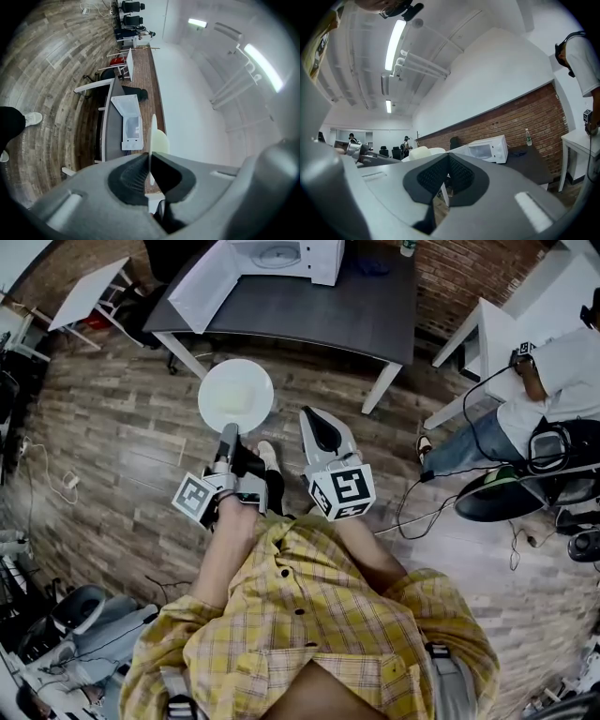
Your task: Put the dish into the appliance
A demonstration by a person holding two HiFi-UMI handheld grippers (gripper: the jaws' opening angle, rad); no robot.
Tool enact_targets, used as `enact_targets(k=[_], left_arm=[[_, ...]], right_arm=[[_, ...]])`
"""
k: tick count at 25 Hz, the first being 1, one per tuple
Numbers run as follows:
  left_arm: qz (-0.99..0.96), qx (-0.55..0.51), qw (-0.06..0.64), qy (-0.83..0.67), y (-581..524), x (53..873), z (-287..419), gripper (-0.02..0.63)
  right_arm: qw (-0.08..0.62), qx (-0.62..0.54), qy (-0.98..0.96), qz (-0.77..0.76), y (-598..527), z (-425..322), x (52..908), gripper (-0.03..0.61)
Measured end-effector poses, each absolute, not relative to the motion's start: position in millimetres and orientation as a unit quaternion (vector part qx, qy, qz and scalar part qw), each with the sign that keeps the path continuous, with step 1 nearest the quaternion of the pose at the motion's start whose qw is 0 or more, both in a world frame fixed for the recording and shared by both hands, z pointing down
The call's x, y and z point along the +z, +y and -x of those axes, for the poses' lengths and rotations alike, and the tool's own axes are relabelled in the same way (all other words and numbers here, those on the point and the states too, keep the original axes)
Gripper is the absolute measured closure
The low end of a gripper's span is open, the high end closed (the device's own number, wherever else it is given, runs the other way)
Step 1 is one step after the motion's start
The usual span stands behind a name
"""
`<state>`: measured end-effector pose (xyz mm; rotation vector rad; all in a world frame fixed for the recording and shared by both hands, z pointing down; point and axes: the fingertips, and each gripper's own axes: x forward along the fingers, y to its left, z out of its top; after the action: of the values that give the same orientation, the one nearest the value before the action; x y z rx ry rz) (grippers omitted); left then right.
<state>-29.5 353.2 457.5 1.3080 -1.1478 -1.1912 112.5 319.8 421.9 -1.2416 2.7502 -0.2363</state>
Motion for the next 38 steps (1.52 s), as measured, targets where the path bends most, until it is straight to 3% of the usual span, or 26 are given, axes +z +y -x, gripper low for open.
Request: enact_targets(k=[19,38], left_arm=[[-0.519,-0.497,0.515,-0.466,245.3,482.0,36.2,0.601],[-0.551,-0.458,0.550,-0.429,-12.6,462.9,127.4,0.601]], right_arm=[[0.025,-0.078,0.910,0.406,215.1,-104.3,439.3,0.575],[0.013,-0.077,0.879,0.470,-29.7,-18.2,416.7,0.575]])
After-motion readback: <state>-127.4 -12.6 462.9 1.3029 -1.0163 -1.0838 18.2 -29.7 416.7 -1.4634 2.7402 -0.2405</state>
